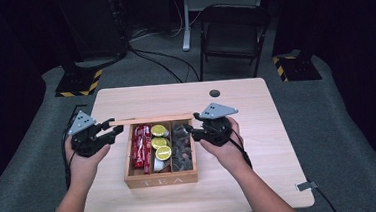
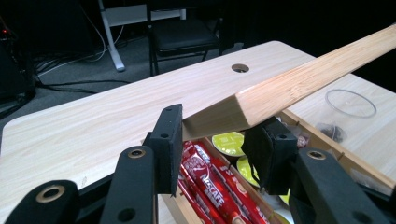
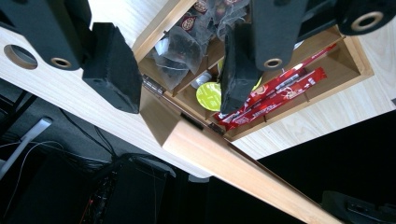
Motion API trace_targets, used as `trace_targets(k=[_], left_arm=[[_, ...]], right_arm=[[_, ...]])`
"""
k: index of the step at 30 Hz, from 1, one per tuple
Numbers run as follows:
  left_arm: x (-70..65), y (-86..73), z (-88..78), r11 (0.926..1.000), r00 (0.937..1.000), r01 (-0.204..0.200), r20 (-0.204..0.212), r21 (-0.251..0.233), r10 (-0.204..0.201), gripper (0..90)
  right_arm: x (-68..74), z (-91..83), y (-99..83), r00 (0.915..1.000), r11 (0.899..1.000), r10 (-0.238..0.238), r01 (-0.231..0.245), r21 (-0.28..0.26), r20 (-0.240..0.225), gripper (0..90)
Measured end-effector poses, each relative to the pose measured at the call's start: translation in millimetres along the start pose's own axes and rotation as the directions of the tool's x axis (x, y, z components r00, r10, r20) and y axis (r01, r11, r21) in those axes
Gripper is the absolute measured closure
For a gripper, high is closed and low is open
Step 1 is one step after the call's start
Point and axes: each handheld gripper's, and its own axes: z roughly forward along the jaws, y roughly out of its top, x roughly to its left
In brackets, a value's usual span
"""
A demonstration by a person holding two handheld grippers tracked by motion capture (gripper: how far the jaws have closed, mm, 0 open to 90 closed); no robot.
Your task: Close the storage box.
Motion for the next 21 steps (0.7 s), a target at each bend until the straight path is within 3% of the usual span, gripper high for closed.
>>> trace_targets(k=[12, 21], left_arm=[[-7.3, -19.0, -6.0, 0.9997, 0.9996, -0.026, 0.005, 0.003, 0.026, 56.9], [-7.2, -20.6, -6.6, 0.9992, 0.9992, -0.038, 0.013, 0.007, 0.038, 56.8]], right_arm=[[11.2, -6.4, -13.4, 0.9998, 1.0, -0.015, 0.014, -0.013, -0.013, 47.5], [14.1, -10.5, -12.5, 0.9991, 0.999, -0.039, 0.039, -0.018, -0.018, 47.8]])
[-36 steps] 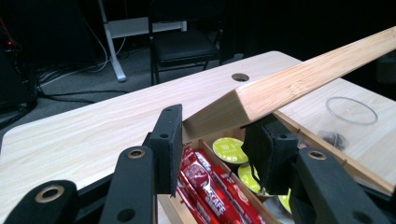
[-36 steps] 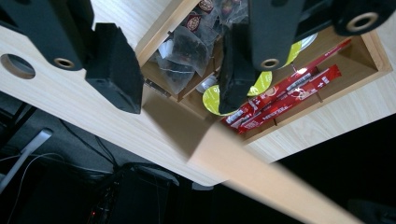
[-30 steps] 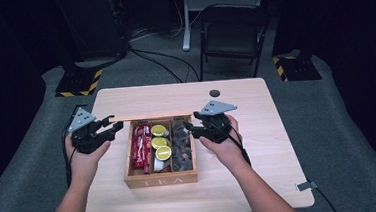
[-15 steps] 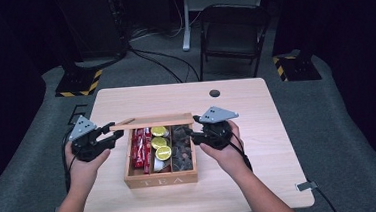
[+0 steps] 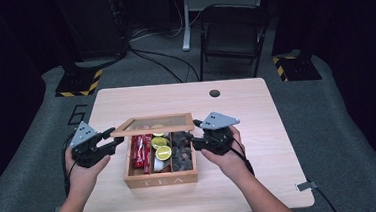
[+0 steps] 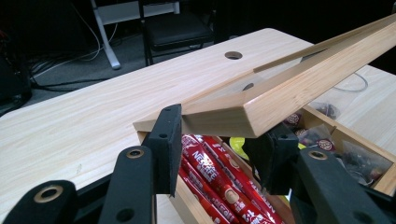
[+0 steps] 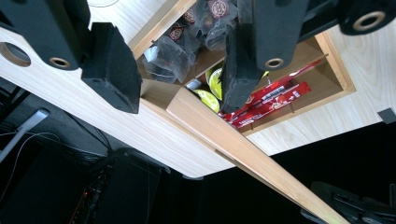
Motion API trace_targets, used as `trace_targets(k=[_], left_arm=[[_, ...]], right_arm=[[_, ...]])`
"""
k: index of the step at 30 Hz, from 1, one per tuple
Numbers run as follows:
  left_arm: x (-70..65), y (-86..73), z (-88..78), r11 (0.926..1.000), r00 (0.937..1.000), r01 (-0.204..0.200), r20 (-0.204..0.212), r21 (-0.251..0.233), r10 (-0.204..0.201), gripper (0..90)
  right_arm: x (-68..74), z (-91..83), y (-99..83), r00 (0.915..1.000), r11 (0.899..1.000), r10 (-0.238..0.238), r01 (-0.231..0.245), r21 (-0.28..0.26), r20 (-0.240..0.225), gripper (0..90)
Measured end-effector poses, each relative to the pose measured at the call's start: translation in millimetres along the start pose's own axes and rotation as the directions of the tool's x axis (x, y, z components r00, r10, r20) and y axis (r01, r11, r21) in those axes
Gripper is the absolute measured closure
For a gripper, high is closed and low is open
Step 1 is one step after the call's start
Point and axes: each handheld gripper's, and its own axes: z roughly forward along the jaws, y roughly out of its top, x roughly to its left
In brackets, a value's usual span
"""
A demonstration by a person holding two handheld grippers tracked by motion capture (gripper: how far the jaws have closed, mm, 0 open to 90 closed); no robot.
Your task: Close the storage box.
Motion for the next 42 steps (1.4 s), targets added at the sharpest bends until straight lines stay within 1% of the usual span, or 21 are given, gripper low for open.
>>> trace_targets(k=[7, 12, 17, 23, 25, 26, 28, 32, 33, 34, 36, 38, 42], left_arm=[[-1.4, -1.9, -0.7, 1.0, 1.0, -0.007, 0.0, 0.006, 0.007, 56.8], [-1.4, -2.0, -0.6, 1.0, 1.0, -0.005, -0.002, 0.003, 0.005, 56.8], [-2.5, -3.7, -1.3, 0.9999, 1.0, -0.009, -0.001, 0.01, 0.009, 56.8], [-5.6, -10.3, -3.2, 0.9996, 0.9998, -0.02, 0.0, 0.021, 0.02, 56.7], [-6.7, -12.6, -3.8, 0.9996, 0.9998, -0.02, -0.002, 0.021, 0.02, 56.7], [-7.7, -15.1, -5.4, 0.9995, 0.9998, -0.019, 0.003, 0.024, 0.019, 56.8], [-9.5, -17.9, -7.9, 0.9994, 0.9998, -0.02, 0.007, 0.027, 0.02, 56.8], [-12.5, -23.6, -12.2, 0.9991, 0.9995, -0.027, 0.016, 0.032, 0.027, 56.8], [-12.5, -23.6, -12.2, 0.9991, 0.9995, -0.027, 0.016, 0.032, 0.027, 56.7], [-13.5, -26.2, -13.7, 0.9987, 0.9991, -0.036, 0.022, 0.036, 0.035, 56.7], [-14.3, -27.8, -13.9, 0.9989, 0.9992, -0.035, 0.022, 0.032, 0.034, 56.6], [-15.2, -31.8, -14.7, 0.9985, 0.9989, -0.036, 0.031, 0.042, 0.035, 56.5], [-16.7, -36.0, -14.7, 0.9983, 0.999, -0.034, 0.029, 0.047, 0.033, 56.5]], right_arm=[[0.4, -1.4, -2.4, 1.0, 1.0, 0.001, -0.001, -0.005, -0.01, 48.2], [-0.9, -1.7, -2.3, 0.9997, 1.0, 0.011, -0.011, -0.002, -0.02, 48.2], [-0.4, -2.2, -3.2, 0.9997, 1.0, 0.011, -0.011, 0.005, -0.023, 48.2], [1.2, -1.7, -7.9, 0.9995, 1.0, 0.004, -0.004, 0.012, -0.032, 48.6], [1.8, -1.9, -9.2, 0.9994, 1.0, 0.006, -0.006, 0.017, -0.034, 48.7], [2.6, -2.1, -10.8, 0.9992, 1.0, 0.016, -0.015, 0.023, -0.038, 48.6], [3.9, -2.2, -13.0, 0.999, 0.999, 0.015, -0.014, 0.03, -0.041, 48.5], [8.5, -2.6, -17.5, 0.9994, 0.999, -0.001, 0.003, 0.05, -0.034, 48.5], [8.5, -2.6, -17.5, 0.9994, 0.999, -0.001, 0.003, 0.05, -0.034, 48.5], [10.3, -2.8, -20.6, 0.9995, 0.999, -0.006, 0.008, 0.05, -0.032, 48.5], [11.6, -3.2, -24.1, 0.9995, 0.999, -0.001, 0.003, 0.049, -0.032, 48.5], [12.5, -3.3, -27.4, 0.9994, 0.999, 0.001, 0.001, 0.048, -0.034, 48.5], [14.5, -3.8, -31.4, 0.9992, 0.998, -0.003, 0.005, 0.056, -0.04, 48.5]])
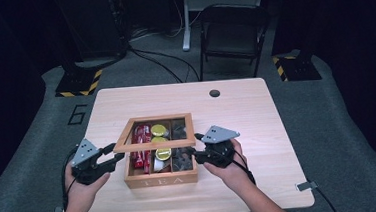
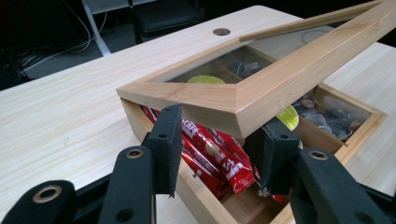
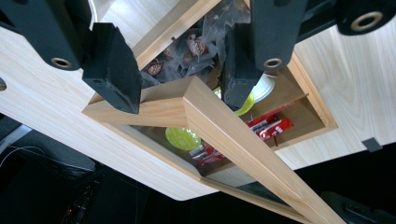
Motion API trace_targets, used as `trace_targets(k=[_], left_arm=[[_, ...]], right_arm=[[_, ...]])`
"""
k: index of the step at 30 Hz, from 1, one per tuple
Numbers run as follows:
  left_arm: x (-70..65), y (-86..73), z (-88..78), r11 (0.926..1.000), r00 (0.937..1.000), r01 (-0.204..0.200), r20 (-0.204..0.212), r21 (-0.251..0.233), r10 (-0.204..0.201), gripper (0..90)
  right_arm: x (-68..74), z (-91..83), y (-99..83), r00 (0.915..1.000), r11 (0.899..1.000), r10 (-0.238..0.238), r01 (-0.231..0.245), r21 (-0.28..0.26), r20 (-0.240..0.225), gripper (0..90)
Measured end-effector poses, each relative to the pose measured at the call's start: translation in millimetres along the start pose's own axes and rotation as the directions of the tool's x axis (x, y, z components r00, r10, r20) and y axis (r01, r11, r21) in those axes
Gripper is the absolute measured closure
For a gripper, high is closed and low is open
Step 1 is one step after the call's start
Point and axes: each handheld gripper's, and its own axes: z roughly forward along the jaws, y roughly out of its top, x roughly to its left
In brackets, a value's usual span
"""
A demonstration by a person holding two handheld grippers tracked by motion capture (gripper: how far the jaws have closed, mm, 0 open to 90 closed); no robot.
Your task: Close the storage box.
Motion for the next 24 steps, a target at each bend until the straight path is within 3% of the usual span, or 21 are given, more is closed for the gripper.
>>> trace_targets(k=[17, 24], left_arm=[[-7.9, -24.3, 2.6, 0.9992, 0.9998, 0.015, 0.013, 0.038, -0.015, 56.4], [-10.5, -34.3, 4.6, 0.9991, 0.9997, 0.022, 0.013, 0.037, -0.023, 56.4]], right_arm=[[9.4, 0.2, -22.7, 0.9997, 0.999, -0.02, 0.021, 0.033, -0.013, 48.6], [12.7, 1.9, -33.4, 0.9996, 0.999, 0.022, -0.021, 0.038, -0.019, 49.3]])
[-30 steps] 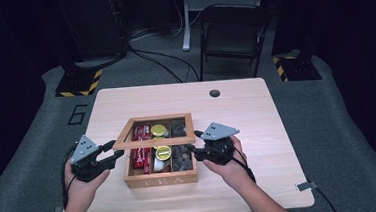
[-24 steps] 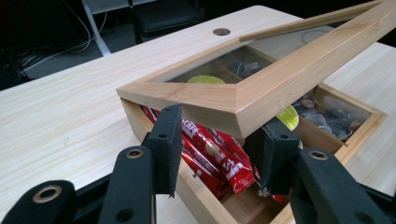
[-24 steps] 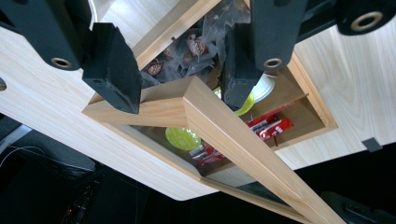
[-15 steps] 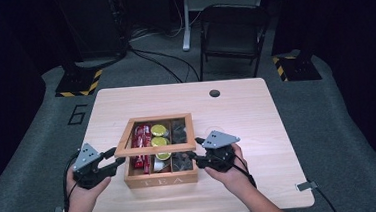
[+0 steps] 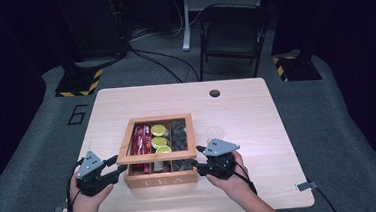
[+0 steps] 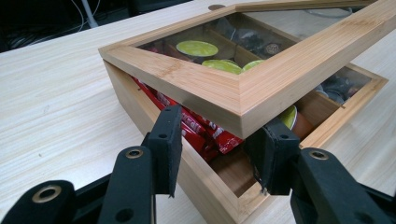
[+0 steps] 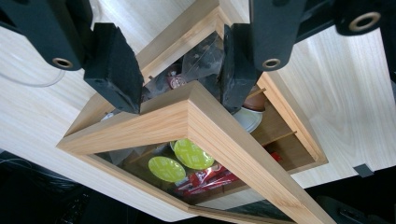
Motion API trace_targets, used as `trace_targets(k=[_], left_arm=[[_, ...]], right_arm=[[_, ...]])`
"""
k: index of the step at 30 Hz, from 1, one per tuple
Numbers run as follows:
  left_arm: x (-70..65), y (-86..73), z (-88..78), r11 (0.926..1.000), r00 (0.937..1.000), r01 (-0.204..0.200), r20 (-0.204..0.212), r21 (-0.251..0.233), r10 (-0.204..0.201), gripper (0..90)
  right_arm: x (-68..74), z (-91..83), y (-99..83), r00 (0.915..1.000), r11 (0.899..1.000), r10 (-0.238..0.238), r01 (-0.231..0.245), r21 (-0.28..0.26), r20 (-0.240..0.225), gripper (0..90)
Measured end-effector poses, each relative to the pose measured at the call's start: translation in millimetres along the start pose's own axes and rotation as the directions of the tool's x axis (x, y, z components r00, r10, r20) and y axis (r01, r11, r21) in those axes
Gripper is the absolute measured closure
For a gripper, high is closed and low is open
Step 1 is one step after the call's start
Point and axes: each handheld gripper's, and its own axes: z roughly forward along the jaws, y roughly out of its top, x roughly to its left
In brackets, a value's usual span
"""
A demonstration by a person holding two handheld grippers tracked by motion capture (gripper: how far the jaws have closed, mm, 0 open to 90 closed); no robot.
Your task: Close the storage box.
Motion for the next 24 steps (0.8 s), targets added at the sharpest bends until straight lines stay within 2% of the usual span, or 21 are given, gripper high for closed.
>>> trace_targets(k=[11, 15, 24], left_arm=[[-1.5, -10.5, 3.3, 1.0, 1.0, -0.002, 0.005, 0.002, 0.002, 56.2], [-2.7, -15.4, 5.3, 0.9998, 0.9999, 0.013, 0.008, 0.012, -0.014, 56.2], [-1.9, -22.9, 7.6, 0.9991, 0.9997, 0.01, 0.022, 0.04, -0.011, 55.5]], right_arm=[[2.7, 2.4, -10.8, 0.9999, 1.0, 0.011, -0.011, 0.003, -0.011, 49.5], [4.8, 4.3, -15.7, 0.9998, 1.0, 0.018, -0.018, 0.002, -0.004, 49.5], [6.6, 8.8, -25.3, 0.9997, 1.0, 0.021, -0.021, 0.021, -0.009, 49.4]])
